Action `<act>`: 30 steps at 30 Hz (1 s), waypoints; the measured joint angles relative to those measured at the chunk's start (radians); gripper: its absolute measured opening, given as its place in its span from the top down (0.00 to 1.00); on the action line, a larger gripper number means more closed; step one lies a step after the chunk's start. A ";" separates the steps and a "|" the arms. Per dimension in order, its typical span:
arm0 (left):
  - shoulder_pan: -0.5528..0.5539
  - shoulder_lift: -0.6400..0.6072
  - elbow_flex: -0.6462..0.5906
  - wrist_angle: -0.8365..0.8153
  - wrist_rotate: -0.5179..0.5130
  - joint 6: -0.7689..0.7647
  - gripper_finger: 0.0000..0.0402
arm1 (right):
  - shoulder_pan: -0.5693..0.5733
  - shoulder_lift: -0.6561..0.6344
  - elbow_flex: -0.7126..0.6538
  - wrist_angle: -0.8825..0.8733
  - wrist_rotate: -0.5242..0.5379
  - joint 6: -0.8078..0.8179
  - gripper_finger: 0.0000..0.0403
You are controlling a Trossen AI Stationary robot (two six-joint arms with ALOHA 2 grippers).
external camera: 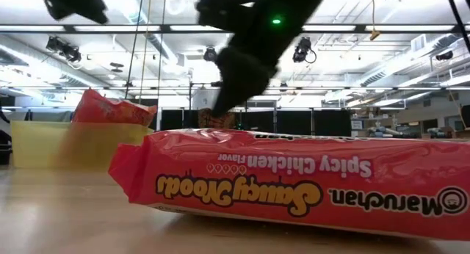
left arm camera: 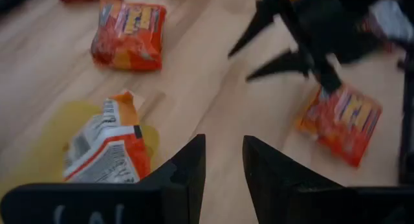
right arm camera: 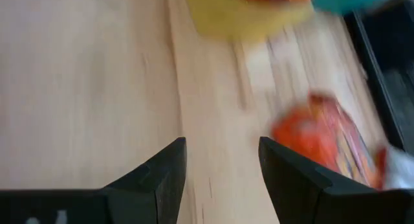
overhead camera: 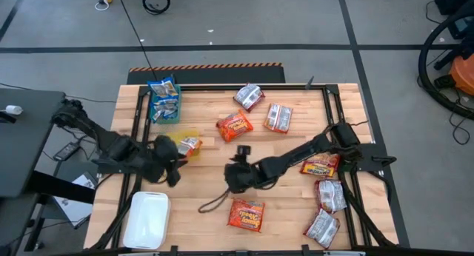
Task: Sort Maruchan noodles
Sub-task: Put the orange noodle pack into the yellow bin
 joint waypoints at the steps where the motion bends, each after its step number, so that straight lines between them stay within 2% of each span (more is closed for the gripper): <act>1: -0.039 0.007 0.008 -0.032 -0.021 -0.009 0.73 | 0.013 -0.002 0.000 -0.049 0.018 0.049 0.51; 4: -0.148 0.039 0.011 -0.168 -0.037 -0.067 0.73 | 0.055 -0.003 0.000 -0.192 0.043 0.197 0.51; 8: -0.266 0.110 -0.013 -0.362 -0.048 -0.251 0.73 | 0.110 -0.003 -0.001 -0.318 0.044 0.348 0.50; 11: -0.302 0.158 -0.044 -0.420 -0.042 -0.335 0.72 | 0.134 -0.009 -0.001 -0.353 0.075 0.393 0.49; 15: -0.303 0.185 -0.063 -0.418 -0.049 -0.336 0.65 | 0.130 -0.029 -0.001 -0.369 0.092 0.438 0.45; 21: -0.291 0.199 -0.153 -0.342 -0.140 -0.334 0.42 | 0.096 -0.069 -0.001 -0.440 0.093 0.471 0.39; 25: -0.248 0.199 -0.255 -0.232 -0.253 -0.315 0.30 | 0.077 -0.095 -0.001 -0.513 0.098 0.482 0.36; 27: -0.213 0.199 -0.302 -0.133 -0.295 -0.236 0.27 | 0.069 -0.105 -0.001 -0.541 0.101 0.483 0.35; 30: -0.149 0.199 -0.352 0.074 -0.327 -0.040 0.26 | 0.060 -0.107 -0.001 -0.569 0.102 0.481 0.35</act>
